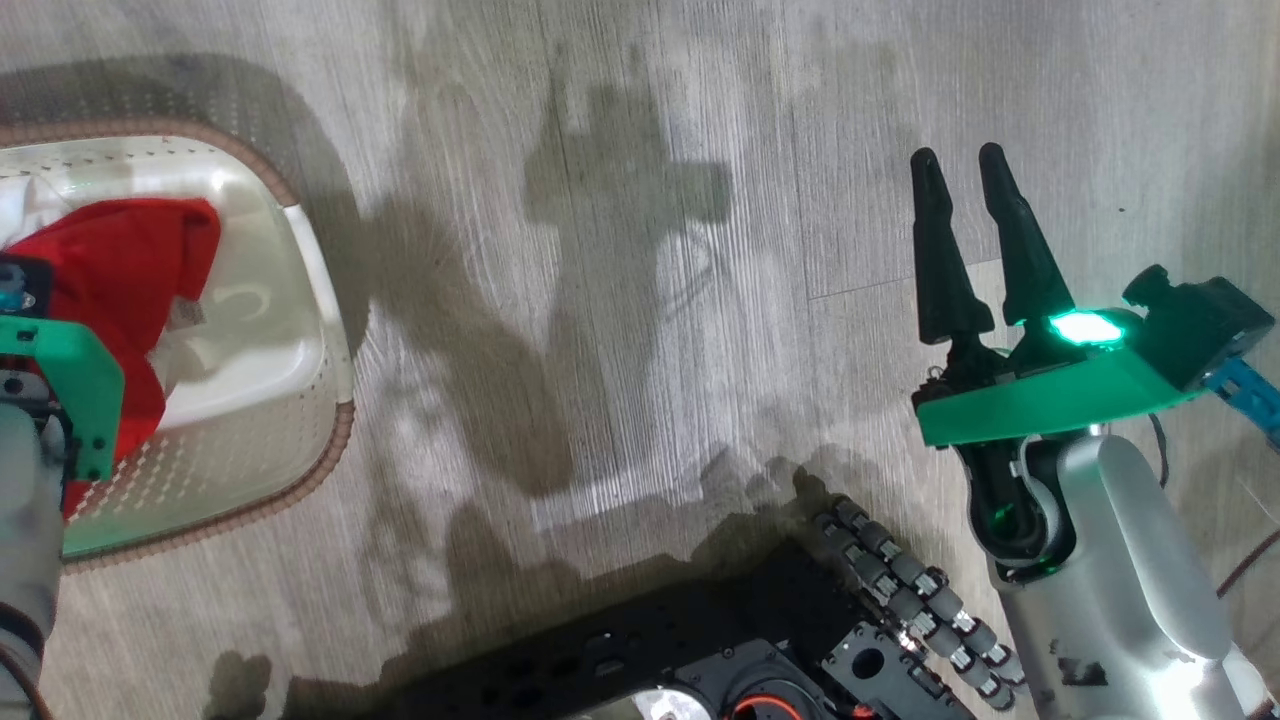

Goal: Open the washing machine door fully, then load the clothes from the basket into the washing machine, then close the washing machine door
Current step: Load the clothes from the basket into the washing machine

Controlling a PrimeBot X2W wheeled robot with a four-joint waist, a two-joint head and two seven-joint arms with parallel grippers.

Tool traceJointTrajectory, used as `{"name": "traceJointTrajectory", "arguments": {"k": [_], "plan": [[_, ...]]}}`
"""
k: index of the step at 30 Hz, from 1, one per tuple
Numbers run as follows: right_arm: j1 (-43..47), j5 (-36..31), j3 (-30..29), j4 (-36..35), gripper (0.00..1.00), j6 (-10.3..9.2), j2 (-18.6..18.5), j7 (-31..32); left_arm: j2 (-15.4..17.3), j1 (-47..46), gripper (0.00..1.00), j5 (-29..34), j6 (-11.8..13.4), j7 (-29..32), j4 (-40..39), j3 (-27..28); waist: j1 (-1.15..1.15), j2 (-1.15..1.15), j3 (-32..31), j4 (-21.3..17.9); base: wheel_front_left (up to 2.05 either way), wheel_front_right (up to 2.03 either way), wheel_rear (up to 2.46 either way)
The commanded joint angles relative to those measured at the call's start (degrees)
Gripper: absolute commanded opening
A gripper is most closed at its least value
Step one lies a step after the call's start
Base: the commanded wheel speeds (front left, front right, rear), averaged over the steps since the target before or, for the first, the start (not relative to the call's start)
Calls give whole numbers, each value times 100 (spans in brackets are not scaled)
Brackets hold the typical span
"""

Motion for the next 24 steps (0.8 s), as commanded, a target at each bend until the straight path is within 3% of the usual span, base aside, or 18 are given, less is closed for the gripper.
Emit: {"name": "traceJointTrajectory", "arguments": {"k": [1,12,24], "plan": [[129,-20,71,-154,100,0,-18,-52,272,69,0,-48,50,-11,-12,110,0,0,2,14,0,0,0],[109,-63,26,-88,100,0,-18,-52,51,255,0,-244,63,-148,-12,105,0,0,-385,92,0,0,0],[252,-171,-56,39,100,0,-18,-52,-265,653,0,-426,10,-594,-11,50,0,0,-1395,287,0,0,0]]}}
